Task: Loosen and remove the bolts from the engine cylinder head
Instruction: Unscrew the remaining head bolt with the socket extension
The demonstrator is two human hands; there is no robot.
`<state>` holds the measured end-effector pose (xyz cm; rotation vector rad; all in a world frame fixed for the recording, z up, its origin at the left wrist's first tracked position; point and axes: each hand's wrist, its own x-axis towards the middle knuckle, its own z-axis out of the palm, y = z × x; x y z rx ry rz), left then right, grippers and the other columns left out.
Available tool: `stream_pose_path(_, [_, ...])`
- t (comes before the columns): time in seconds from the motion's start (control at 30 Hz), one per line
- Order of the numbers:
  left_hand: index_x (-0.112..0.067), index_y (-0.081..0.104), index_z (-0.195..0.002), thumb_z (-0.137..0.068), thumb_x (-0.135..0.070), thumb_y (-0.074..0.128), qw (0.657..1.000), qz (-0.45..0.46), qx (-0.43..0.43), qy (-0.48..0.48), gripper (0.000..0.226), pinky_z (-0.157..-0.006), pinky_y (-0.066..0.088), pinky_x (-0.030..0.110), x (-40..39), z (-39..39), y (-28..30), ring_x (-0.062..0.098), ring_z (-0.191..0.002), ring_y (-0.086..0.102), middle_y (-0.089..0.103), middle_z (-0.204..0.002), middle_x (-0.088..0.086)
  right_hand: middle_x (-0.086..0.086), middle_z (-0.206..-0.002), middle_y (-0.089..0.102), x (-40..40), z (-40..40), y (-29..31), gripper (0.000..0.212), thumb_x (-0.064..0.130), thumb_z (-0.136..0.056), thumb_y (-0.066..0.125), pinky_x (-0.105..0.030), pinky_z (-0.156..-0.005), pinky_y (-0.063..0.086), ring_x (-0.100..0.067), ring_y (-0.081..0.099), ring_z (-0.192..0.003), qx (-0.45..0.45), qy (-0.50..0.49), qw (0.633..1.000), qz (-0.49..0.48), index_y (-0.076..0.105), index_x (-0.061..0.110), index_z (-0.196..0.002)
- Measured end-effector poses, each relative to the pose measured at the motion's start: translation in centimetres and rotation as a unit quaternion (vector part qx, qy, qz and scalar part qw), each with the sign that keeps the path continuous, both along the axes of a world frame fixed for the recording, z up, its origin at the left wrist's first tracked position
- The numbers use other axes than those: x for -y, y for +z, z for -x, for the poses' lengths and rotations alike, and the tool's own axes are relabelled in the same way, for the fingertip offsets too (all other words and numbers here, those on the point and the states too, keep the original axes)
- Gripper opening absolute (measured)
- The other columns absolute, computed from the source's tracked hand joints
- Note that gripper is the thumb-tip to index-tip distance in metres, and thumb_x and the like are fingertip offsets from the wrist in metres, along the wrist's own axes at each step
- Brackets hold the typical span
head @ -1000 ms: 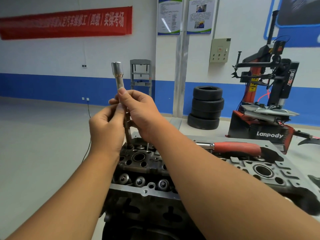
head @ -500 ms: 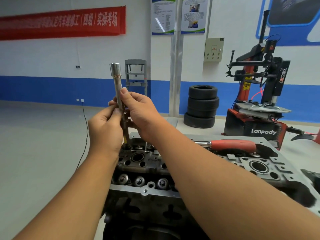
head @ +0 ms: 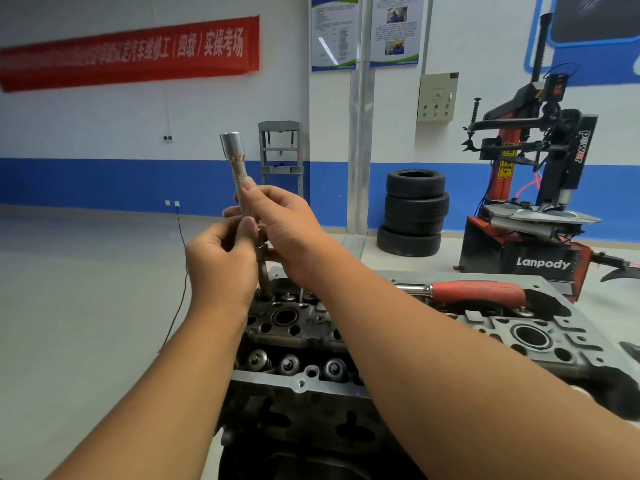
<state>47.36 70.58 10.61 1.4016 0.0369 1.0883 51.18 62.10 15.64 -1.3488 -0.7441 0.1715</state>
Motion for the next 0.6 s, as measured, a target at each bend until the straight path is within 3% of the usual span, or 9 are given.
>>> stream_pose_path(0.1, [-0.038,0.077,-0.086,-0.094,-0.028,0.078,1.0,-0.013,0.013,0.015,0.013,-0.078,0.064,0.036,-0.19,0.06,-0.13,0.011,-0.085,0.078,0.08,-0.087,-0.011,-0.015,-0.114,0.077,-0.04,0.02,-0.17,0.024,0.034,-0.101,0.067,-0.056,-0.095,0.059,-0.035,0.073,-0.106,0.02,0.007,1.0,-0.005,0.066,0.01,-0.103])
stream_pose_path(0.17, [-0.034,0.08,-0.09,-0.095,-0.032,0.076,1.0,0.008,0.016,-0.01,0.007,-0.079,0.064,0.039,-0.11,0.07,-0.08,0.015,-0.089,0.079,0.081,-0.091,-0.006,-0.015,-0.114,0.076,-0.08,0.0,-0.13,0.024,0.032,-0.104,0.062,-0.045,-0.085,0.064,-0.028,0.074,-0.095,0.021,0.014,1.0,-0.008,0.067,0.009,-0.101])
stream_pose_path(0.23, [-0.028,0.082,-0.098,-0.099,-0.034,0.066,0.999,0.033,0.006,-0.041,0.017,-0.086,0.064,0.045,0.05,0.08,0.02,0.022,-0.096,0.078,0.081,-0.094,0.0,-0.012,-0.11,0.076,-0.05,0.02,0.0,0.031,0.035,-0.108,0.054,-0.029,-0.063,0.061,-0.016,0.071,-0.082,0.014,0.011,1.0,-0.006,0.069,0.008,-0.102])
stream_pose_path(0.3, [-0.026,0.081,-0.099,-0.103,-0.03,0.06,0.998,0.038,-0.007,-0.04,0.022,-0.09,0.063,0.05,0.12,0.1,0.16,0.025,-0.097,0.077,0.08,-0.094,0.001,-0.009,-0.107,0.077,-0.01,0.04,0.1,0.039,0.04,-0.109,0.05,-0.024,-0.057,0.057,-0.011,0.07,-0.078,0.004,0.003,1.0,0.001,0.072,0.008,-0.107])
stream_pose_path(0.5, [-0.034,0.075,-0.088,-0.093,-0.024,0.079,1.0,-0.007,0.01,0.017,0.012,-0.079,0.066,0.034,0.1,0.4,0.07,0.01,-0.086,0.078,0.079,-0.086,-0.013,-0.013,-0.11,0.077,-0.05,-0.06,-0.26,0.024,0.034,-0.101,0.066,-0.053,-0.091,0.061,-0.023,0.074,-0.094,0.015,0.004,1.0,-0.006,0.067,0.01,-0.105])
stream_pose_path(0.6, [-0.031,0.08,-0.091,-0.097,-0.03,0.072,0.999,0.024,0.008,-0.024,0.01,-0.084,0.065,0.043,0.19,0.45,0.28,0.018,-0.092,0.078,0.081,-0.092,-0.003,-0.014,-0.113,0.077,-0.14,0.13,-0.14,0.023,0.033,-0.105,0.061,-0.039,-0.075,0.063,-0.02,0.073,-0.09,0.018,0.012,1.0,-0.009,0.068,0.011,-0.1])
